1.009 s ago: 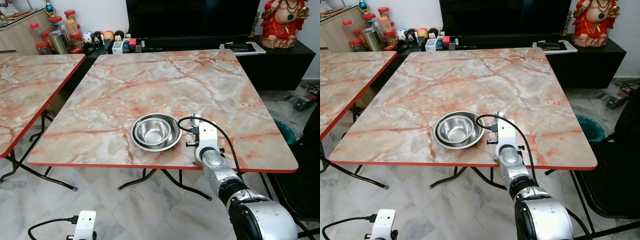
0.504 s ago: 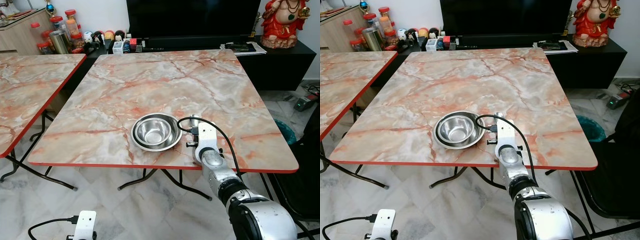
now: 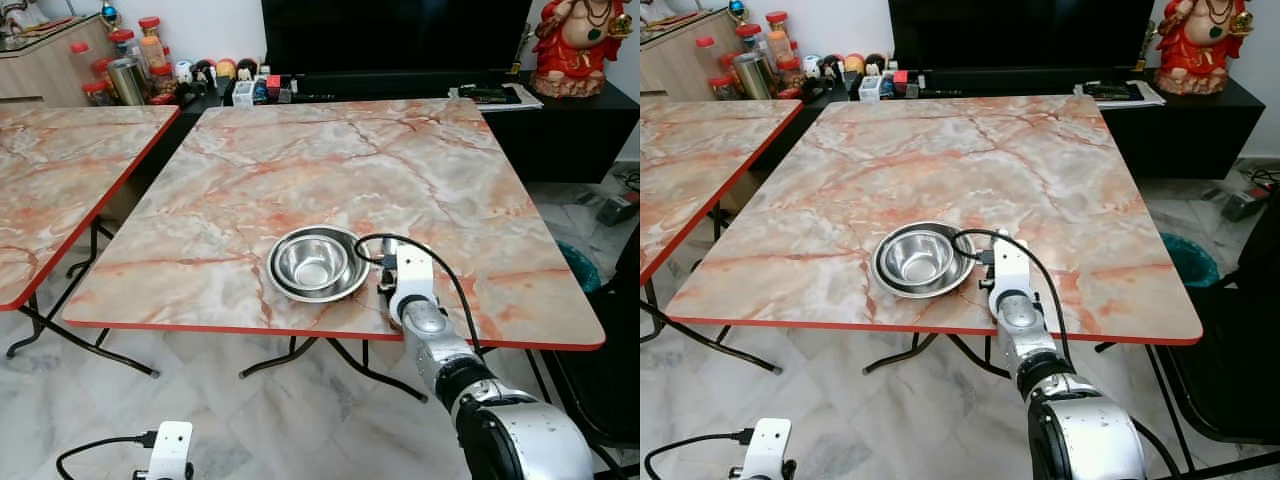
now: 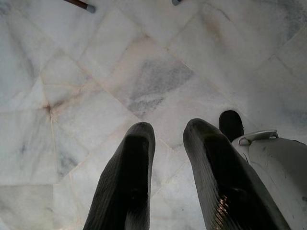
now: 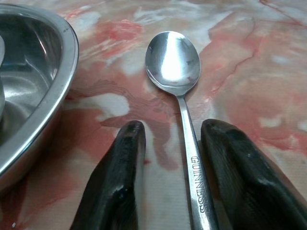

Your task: Setting the table

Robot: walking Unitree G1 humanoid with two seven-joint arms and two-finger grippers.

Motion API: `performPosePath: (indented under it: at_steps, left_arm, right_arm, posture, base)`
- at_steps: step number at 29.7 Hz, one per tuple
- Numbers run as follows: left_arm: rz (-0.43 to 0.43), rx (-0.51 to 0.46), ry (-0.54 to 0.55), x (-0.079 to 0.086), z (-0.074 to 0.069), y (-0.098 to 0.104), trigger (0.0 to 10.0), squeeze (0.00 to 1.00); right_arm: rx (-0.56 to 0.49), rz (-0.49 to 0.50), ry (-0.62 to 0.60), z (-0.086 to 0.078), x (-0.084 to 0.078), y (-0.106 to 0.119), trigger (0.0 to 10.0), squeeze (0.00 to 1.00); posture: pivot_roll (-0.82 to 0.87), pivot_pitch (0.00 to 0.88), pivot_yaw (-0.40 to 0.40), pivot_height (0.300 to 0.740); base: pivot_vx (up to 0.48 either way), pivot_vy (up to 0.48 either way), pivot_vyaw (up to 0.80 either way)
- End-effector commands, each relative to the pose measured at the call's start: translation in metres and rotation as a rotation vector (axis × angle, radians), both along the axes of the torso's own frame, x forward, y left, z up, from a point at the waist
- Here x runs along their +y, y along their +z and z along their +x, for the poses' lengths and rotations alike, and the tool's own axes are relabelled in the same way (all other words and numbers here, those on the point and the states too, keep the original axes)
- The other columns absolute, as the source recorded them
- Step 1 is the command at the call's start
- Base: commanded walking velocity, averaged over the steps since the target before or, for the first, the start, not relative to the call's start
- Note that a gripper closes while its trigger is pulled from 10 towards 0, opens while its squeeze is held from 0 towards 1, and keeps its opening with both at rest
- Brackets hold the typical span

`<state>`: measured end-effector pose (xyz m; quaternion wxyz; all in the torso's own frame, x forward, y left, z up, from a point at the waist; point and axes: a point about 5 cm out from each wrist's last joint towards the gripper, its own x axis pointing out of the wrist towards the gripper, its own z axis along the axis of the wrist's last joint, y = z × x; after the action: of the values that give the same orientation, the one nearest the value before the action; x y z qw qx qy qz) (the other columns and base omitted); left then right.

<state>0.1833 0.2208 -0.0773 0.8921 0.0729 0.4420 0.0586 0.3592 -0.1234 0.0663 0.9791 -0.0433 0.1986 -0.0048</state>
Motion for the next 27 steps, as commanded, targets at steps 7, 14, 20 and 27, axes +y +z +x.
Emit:
performPosePath:
  at_steps: [7, 14, 20, 27]
  left_arm:
    - [0.009, 0.003, 0.005, 0.004, 0.001, 0.001, 10.0, 0.00]
    - [0.005, -0.001, 0.001, 0.003, 0.002, 0.002, 10.0, 0.00]
    - [0.002, 0.001, -0.007, 0.002, 0.003, 0.002, 10.0, 0.00]
    - [0.000, -0.003, -0.011, 0.000, 0.004, 0.002, 10.0, 0.00]
  right_arm:
    - [0.002, 0.020, -0.008, -0.001, 0.009, 0.000, 10.0, 0.00]
    - [-0.034, 0.032, -0.047, 0.003, 0.005, 0.006, 10.0, 0.00]
    - [-0.044, 0.035, -0.073, 0.004, -0.001, 0.007, 10.0, 0.00]
    - [-0.101, 0.060, -0.132, 0.007, -0.012, 0.015, 10.0, 0.00]
  posture:
    - [0.06, 0.000, 0.072, 0.740]
    - [0.06, 0.000, 0.073, 0.740]
    - [0.05, 0.000, 0.081, 0.740]
    - [0.05, 0.000, 0.081, 0.740]
  base:
    - [0.000, 0.000, 0.00]
    - [0.000, 0.000, 0.00]
    - [0.000, 0.000, 0.00]
    - [0.000, 0.000, 0.00]
